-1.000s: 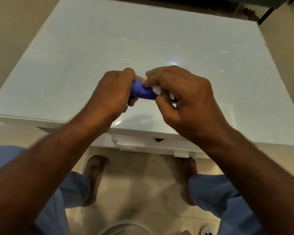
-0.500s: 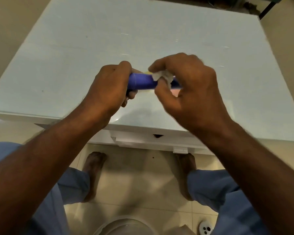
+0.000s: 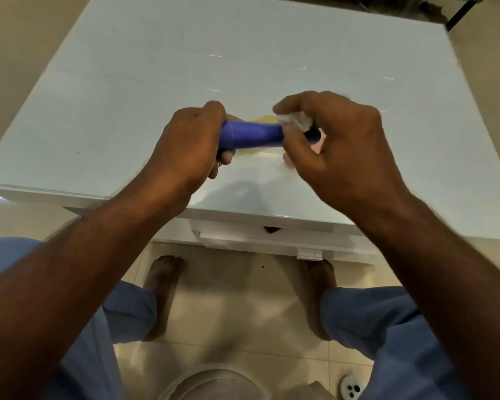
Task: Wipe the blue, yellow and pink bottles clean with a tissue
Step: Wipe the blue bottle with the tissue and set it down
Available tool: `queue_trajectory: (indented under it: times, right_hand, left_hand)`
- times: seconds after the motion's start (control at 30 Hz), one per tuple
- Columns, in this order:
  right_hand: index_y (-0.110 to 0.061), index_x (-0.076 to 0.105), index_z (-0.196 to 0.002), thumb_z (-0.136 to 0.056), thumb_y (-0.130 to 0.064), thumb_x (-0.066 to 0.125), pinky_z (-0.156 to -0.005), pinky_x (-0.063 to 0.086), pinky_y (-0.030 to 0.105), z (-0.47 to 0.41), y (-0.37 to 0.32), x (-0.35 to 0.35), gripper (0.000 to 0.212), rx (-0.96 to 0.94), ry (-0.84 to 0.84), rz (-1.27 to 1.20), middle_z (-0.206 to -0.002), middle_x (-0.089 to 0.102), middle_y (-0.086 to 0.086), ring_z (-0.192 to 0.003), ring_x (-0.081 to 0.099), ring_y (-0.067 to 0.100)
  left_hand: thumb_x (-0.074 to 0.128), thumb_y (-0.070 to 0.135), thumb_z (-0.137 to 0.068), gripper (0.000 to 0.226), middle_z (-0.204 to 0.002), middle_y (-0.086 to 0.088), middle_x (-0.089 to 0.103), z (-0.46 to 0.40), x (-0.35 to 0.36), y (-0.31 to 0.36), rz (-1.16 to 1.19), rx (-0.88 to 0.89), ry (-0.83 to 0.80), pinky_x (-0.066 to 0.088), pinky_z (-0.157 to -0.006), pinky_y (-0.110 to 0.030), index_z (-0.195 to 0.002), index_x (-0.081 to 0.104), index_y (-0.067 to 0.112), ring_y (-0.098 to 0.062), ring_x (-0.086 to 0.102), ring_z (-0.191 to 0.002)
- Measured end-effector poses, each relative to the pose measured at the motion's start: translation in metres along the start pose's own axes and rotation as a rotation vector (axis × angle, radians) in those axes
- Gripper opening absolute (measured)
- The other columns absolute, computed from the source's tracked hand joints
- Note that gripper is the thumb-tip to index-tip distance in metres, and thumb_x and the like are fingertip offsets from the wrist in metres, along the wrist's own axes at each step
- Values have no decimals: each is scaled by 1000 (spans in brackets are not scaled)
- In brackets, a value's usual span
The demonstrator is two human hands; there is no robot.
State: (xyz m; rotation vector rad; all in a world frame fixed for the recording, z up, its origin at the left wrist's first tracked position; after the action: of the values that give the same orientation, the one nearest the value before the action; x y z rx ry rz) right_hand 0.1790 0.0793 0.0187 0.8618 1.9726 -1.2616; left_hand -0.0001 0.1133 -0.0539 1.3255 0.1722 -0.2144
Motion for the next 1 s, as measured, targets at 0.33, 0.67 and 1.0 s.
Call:
queue_trajectory:
  times: [0.33, 0.67, 1.0]
  right_hand:
    - [-10, 75, -123, -98, -10, 64, -96, 58, 47, 12, -34, 10, 28, -273, -49, -10, -133, 72, 6, -120, 69, 25]
    - [1, 72, -129, -96, 6, 61, -110, 54, 43, 20, -48, 13, 35, -313, 1, 1, -139, 68, 19, -128, 68, 32]
    - [-12, 77, -124, -100, -8, 66, -102, 59, 42, -4, 13, -13, 27, -70, 68, -20, -125, 77, 5, -115, 73, 20]
  left_hand:
    - [36, 32, -98, 37, -54, 3, 62, 1, -1, 2, -13, 14, 14, 48, -53, -27, -84, 68, 20, -7, 54, -48]
    - [38, 33, -100, 35, -52, 2, 55, 8, 11, -8, 166, -99, -68, 45, -50, -26, -83, 64, 16, -9, 47, -46]
    - [44, 38, -95, 31, -55, 2, 59, -7, -27, 2, 145, -87, 87, 48, -53, -25, -101, 67, 18, -10, 51, -48]
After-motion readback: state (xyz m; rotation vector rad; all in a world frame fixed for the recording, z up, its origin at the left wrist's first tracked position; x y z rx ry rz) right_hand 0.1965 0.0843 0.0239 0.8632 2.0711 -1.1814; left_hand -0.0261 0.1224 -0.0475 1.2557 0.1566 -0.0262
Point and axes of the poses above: each hand's wrist, its own z-axis away from the middle knuckle, its own x-axis out of the palm, y = z × x, the point moved 9 cm from there along -z, towards the middle knuckle
